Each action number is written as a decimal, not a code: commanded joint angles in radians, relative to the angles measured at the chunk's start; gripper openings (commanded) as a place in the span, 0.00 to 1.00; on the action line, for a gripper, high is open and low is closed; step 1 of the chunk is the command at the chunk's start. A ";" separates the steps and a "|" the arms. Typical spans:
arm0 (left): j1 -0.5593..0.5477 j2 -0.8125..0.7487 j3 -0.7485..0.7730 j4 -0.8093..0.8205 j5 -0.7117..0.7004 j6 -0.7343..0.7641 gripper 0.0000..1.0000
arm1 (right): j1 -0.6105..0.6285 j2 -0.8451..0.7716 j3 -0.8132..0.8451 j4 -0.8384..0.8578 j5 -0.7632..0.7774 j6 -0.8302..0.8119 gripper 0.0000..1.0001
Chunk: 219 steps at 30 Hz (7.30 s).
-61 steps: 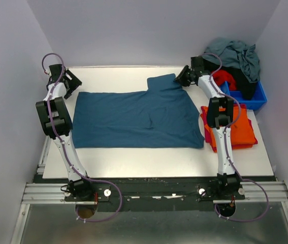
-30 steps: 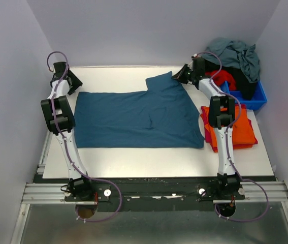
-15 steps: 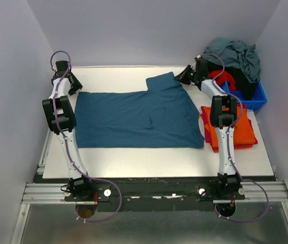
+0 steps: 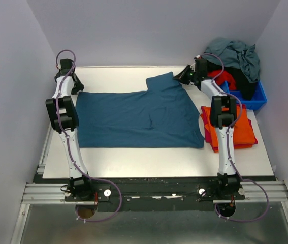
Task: Fold and stack the t-shirts
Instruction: Grap the side of the flattened tshirt furthest away from the robot with both arms, then fold the other side of the tshirt into a rectangle
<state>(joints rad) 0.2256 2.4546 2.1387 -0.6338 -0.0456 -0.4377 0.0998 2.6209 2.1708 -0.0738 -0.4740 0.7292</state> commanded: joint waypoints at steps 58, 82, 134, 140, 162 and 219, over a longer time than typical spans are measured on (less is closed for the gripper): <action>0.011 -0.322 -0.391 0.279 0.013 -0.022 0.00 | -0.041 -0.251 -0.181 0.028 -0.189 0.015 0.01; 0.012 -0.543 -0.669 0.335 -0.118 -0.019 0.00 | -0.041 -0.633 -0.635 -0.026 -0.209 -0.050 0.01; 0.031 -0.844 -1.077 0.441 -0.231 -0.087 0.00 | -0.041 -1.090 -1.247 -0.127 -0.147 -0.132 0.01; 0.034 -0.849 -1.128 0.460 -0.232 -0.088 0.00 | -0.041 -1.138 -1.312 -0.136 -0.130 -0.145 0.01; -0.006 -1.074 -1.183 0.441 -0.280 -0.141 0.69 | 0.012 -1.245 -1.281 -0.179 0.060 -0.208 0.64; -0.741 -0.339 -0.679 0.596 0.243 -0.251 0.00 | 0.189 -0.562 -0.813 -0.198 0.052 -0.238 0.07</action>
<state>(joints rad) -0.5171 2.0586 1.4078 0.0090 0.1101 -0.6811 0.2794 2.0300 1.3560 -0.2611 -0.3813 0.4961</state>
